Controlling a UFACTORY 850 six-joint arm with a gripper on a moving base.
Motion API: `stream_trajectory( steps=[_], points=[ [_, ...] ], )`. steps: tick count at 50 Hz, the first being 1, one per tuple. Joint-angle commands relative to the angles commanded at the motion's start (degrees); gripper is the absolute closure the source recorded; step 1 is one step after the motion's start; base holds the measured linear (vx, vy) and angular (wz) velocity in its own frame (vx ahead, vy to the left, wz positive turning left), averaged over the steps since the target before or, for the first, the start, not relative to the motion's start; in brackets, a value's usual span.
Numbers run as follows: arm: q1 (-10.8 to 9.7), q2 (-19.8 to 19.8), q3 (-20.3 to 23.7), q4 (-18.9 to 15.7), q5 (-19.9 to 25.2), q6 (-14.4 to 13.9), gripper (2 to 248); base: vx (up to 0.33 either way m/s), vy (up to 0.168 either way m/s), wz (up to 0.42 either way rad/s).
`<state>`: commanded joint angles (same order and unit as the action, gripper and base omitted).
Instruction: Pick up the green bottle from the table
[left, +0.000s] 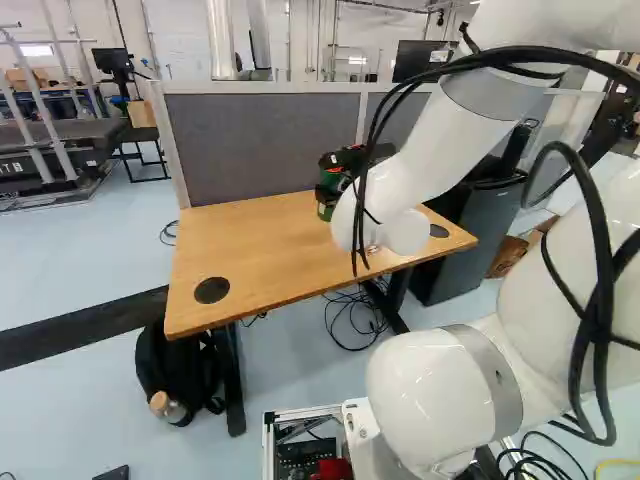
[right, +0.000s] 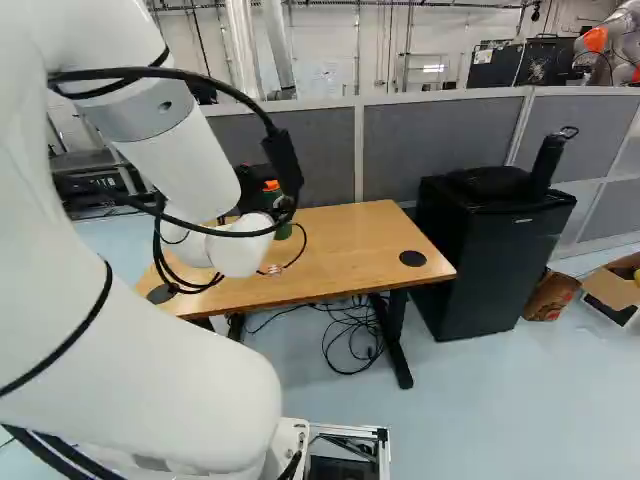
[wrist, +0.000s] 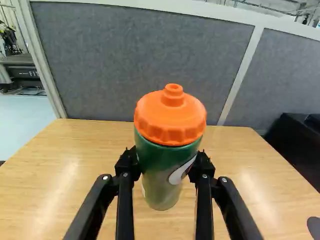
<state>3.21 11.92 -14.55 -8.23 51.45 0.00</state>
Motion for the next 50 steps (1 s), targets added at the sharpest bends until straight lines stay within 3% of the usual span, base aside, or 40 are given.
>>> stream_trajectory(
  steps=[50],
  points=[
    [-3.0, 3.8, 8.8, 7.6, -1.3, 0.0, 138, 0.000, 0.000, 0.000]
  ],
)
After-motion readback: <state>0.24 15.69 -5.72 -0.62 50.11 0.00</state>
